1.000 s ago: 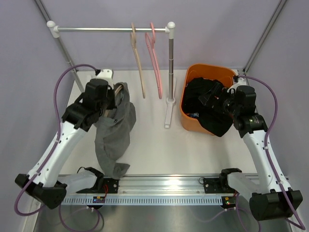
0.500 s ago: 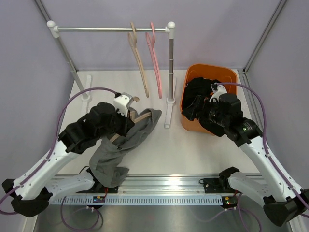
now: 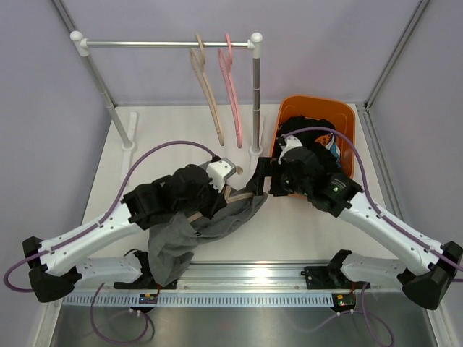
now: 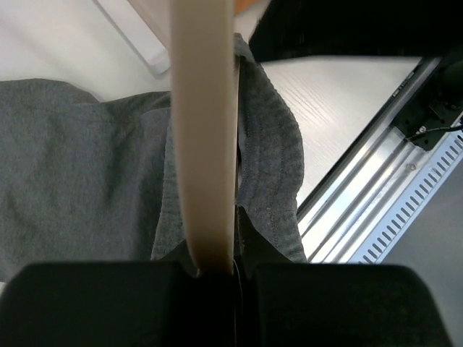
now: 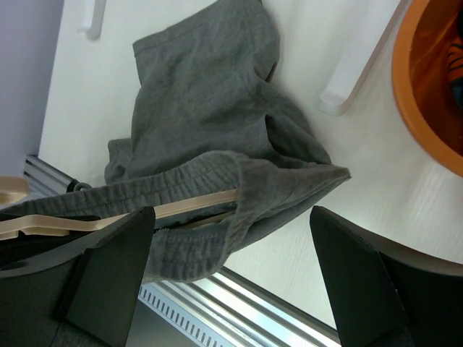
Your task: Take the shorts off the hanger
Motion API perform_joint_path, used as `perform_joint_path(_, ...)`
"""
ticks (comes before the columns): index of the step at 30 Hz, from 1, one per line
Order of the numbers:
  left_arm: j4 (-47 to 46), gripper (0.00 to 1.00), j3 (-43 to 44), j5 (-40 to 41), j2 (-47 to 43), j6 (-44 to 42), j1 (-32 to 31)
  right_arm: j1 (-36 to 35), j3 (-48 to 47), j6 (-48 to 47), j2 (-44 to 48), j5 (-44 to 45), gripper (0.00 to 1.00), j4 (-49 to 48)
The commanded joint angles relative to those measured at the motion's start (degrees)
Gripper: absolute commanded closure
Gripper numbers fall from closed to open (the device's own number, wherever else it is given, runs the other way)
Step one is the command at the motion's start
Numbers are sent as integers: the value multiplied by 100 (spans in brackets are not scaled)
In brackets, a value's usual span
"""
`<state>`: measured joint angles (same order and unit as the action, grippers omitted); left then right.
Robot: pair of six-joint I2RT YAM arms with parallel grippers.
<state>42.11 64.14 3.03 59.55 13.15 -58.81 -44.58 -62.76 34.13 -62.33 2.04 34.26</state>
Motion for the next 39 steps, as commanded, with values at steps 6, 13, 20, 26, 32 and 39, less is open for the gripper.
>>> perform_joint_path(6, -625, 100, 512, 514, 197, -102, -26, -438, -158, 146, -149, 903, 11, 432)
perform_joint_path(13, -651, 100, 696, 304, 312, -198, -26, -429, -78, 112, -209, 921, 12, 354)
perform_joint_path(20, -599, 100, 740, 330, 268, -198, -26, -429, -210, 76, -658, 850, 17, 160)
perform_joint_path(26, -669, 100, 653, 49, 162, -198, -26, -438, -262, 76, -922, 903, 26, 54)
perform_joint_path(32, -458, 100, 661, -92, -74, -198, -26, -438, -508, -3, -1027, 1350, 51, 221)
perform_joint_path(39, 244, 100, 846, -74, -750, -269, -26, -307, -895, -99, -1168, 1896, 100, 546)
